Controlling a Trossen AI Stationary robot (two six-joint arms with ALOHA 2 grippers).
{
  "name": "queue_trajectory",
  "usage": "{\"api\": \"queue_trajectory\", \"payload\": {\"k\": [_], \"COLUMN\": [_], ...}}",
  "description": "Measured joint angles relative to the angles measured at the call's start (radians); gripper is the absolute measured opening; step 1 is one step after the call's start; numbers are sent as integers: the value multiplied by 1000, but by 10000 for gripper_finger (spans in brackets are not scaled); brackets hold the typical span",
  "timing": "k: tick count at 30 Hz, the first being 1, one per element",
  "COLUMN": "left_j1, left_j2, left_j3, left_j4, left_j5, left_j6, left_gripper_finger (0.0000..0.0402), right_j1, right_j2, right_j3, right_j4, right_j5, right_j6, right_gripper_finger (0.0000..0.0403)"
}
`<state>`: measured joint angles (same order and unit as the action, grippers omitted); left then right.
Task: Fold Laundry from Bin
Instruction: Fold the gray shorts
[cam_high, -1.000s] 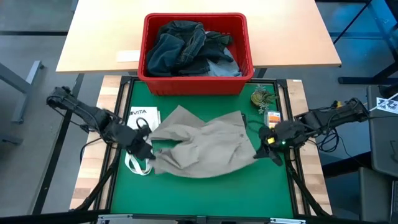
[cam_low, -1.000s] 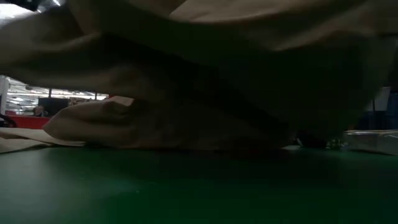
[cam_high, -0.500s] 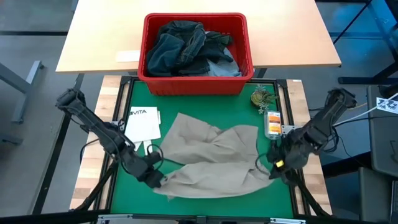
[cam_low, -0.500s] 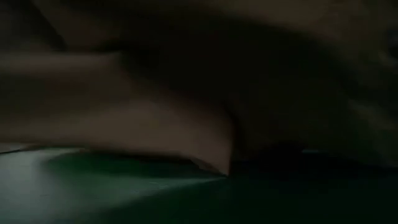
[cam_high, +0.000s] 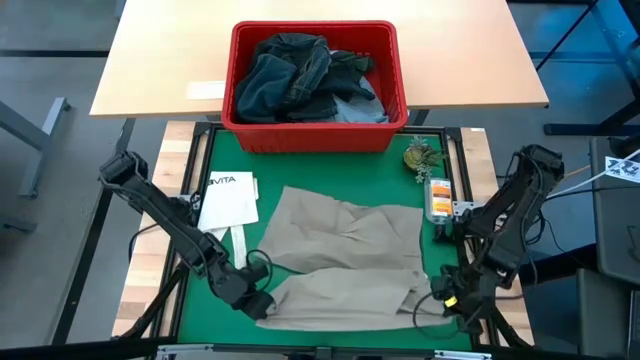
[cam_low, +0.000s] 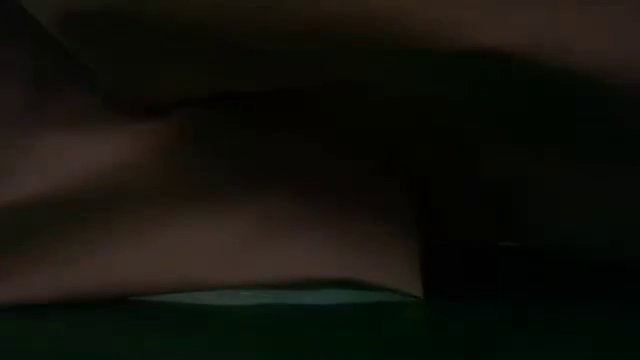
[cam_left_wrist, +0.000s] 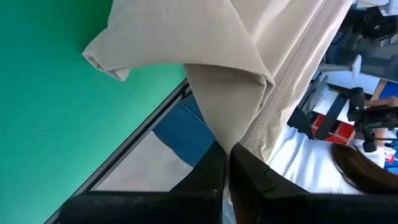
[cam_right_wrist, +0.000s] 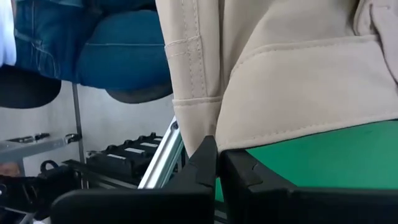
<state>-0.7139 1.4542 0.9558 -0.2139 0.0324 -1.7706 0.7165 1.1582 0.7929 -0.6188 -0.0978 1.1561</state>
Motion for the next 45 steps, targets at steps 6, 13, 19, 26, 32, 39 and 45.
{"api": "queue_trajectory", "payload": {"k": [6,13,19,26,32,39,45], "left_j1": [0,-2,1,54,171,385,594], "left_j2": [35,45,45,45,45,45,45], "left_j3": [0,0,0,0,0,0,0], "left_j4": [16,6,-5,-39,-77,-138,-203], "left_j5": [58,76,59,-86,-195,-179,-164], "left_j6": [0,2,51,257,509,833,1129], "left_gripper_finger": [14,74,128,150,144,137,136], "right_j1": [-4,-2,-3,-49,-163,-378,-572], "right_j2": [25,25,25,24,24,23,37], "right_j3": [0,-1,-1,17,54,87,81], "right_j4": [20,22,24,12,11,12,0], "right_j5": [-19,-93,-98,-205,-209,-38,235], "right_j6": [0,0,-1,15,-177,-569,-821], "right_gripper_finger": [8,27,110,172,170,166,166]}}
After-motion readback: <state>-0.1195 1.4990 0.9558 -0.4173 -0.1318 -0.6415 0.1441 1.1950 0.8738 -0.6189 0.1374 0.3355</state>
